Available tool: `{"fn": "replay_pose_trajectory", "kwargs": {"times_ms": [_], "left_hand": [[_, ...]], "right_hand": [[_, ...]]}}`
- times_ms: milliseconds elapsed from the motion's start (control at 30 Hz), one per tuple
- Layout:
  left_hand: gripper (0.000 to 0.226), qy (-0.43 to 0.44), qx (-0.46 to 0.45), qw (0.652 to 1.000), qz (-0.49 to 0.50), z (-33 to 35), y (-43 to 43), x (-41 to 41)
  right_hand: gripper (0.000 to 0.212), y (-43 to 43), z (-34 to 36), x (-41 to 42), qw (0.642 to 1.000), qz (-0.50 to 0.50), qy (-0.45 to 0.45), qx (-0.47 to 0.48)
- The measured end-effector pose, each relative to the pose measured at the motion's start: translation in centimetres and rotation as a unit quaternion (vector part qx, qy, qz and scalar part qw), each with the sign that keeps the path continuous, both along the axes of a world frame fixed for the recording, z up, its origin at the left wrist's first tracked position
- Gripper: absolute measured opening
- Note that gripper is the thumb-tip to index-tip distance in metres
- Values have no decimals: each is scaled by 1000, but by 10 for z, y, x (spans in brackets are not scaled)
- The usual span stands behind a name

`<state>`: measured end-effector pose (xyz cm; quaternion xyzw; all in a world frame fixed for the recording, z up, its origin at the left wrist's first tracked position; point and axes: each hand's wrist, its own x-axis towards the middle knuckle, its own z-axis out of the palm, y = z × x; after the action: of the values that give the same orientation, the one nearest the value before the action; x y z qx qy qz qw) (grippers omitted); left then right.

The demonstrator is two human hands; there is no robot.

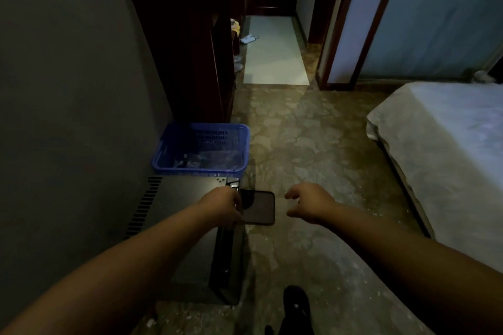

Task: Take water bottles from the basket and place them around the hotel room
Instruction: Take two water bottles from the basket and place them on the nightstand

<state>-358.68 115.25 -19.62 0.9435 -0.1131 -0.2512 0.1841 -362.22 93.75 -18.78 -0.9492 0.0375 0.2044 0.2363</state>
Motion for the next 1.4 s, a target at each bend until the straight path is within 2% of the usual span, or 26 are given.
{"fn": "replay_pose_trajectory", "kwargs": {"times_ms": [100,367,700,900,1033,1200,1400], "left_hand": [[27,-1,9,1000,17,-3,-33,44],[17,-7,21,999,42,3,-97,136],[19,13,42,998,48,-9,-99,254],[17,-17,24,997,73,-1,-81,346],[18,-16,30,991,130,-2,-60,397],[13,22,-2,972,232,-9,-36,438],[24,26,0,944,328,-26,-25,474]], "right_hand": [[44,-34,0,51,999,32,2,-29],[48,-99,6,160,998,68,4,-3],[47,-98,-5,291,993,114,10,-14],[47,-78,9,391,991,129,-9,-17],[43,-60,15,450,988,150,-36,-8],[58,-44,6,508,982,185,-28,-13],[61,-36,-11,575,970,239,-35,-16]]}}
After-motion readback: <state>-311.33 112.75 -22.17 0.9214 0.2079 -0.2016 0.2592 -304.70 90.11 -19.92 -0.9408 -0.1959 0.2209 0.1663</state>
